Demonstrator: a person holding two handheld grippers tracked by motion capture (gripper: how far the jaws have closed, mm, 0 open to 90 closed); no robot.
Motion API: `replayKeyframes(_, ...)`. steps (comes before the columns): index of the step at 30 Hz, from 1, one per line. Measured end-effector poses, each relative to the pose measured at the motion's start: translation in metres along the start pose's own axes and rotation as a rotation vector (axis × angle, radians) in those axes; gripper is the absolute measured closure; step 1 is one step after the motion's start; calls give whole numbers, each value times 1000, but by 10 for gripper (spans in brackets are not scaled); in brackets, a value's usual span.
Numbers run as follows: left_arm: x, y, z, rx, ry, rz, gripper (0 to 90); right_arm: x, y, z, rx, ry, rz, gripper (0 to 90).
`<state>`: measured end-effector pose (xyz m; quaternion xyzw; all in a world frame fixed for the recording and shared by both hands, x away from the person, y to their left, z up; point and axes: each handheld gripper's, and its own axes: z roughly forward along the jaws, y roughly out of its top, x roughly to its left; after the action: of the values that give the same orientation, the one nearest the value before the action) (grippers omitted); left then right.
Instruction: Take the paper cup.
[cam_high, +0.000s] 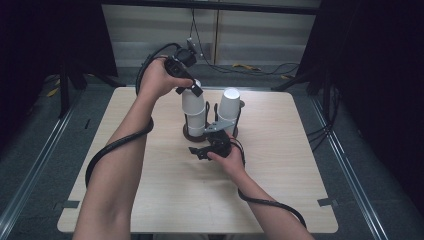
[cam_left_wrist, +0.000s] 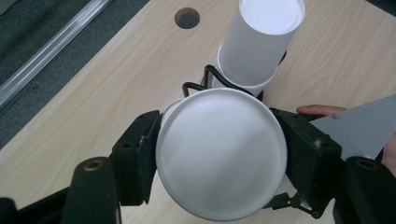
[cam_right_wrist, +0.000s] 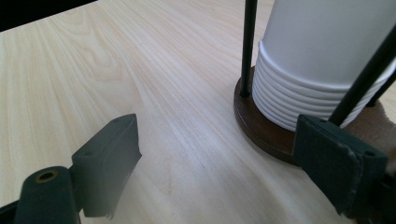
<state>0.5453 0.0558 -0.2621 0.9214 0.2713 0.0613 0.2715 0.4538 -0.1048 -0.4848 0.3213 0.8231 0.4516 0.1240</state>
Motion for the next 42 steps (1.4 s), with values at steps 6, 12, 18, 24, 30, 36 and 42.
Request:
replayKeyframes(6,-6,-4,6,10,-15,-4,343,-1,-1,-13,-16,-1,-12,136)
replayKeyframes(12,-13,-5,8,9,-28,4,343,-3,-3,-26,-19,7,-13,136)
replayKeyframes(18,-21,-5,8,3,-32,14,343,-8,-7,-40,-19,20,-13,135)
replayKeyframes(24,-26,-10,10,-2,-38,4,343,-11,-7,-49,-17,42,-38,134)
replayKeyframes(30,-29,-17,14,-2,-46,5,343,-13,-6,-54,9,65,-47,134)
replayKeyframes(36,-36,-21,18,-2,-58,22,343,-15,-10,-63,16,73,-59,134)
replayKeyframes(42,-46,-22,27,14,-74,60,343,-18,-12,-71,24,81,-57,134)
